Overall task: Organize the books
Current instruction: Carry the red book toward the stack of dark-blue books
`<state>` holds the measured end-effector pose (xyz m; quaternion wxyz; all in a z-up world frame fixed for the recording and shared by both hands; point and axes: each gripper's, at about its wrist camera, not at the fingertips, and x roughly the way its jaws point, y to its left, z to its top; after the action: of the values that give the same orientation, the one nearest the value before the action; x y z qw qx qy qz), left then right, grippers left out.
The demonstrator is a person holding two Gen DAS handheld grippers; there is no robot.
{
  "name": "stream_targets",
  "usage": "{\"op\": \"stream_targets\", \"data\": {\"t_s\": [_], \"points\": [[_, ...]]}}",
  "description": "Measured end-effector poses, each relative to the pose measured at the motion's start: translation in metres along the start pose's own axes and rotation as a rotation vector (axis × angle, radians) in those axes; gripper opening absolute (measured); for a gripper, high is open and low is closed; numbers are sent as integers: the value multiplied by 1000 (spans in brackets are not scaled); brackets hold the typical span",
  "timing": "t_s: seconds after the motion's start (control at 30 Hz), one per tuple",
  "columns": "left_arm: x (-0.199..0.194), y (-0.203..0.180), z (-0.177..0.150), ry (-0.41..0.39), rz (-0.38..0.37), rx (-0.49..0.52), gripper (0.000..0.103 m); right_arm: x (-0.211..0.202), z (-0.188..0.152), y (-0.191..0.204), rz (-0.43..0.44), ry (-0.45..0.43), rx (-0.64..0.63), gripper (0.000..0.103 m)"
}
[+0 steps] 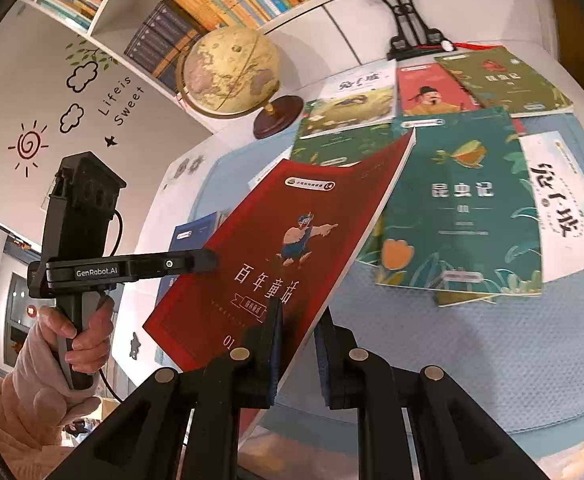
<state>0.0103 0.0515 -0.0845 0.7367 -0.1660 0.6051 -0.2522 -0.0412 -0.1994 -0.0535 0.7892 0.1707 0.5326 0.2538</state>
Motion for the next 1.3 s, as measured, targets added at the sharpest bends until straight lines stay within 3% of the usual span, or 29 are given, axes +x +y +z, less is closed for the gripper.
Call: {"op": "stream_targets", "data": {"t_s": [0.67,1.3], "points": [[-66,88,-20,-62,32,-53,21,62,11,92,7,36,-96,15],[-130,197,-59,-200,88,-275,22,164,36,178,78,186,-285,16]]}}
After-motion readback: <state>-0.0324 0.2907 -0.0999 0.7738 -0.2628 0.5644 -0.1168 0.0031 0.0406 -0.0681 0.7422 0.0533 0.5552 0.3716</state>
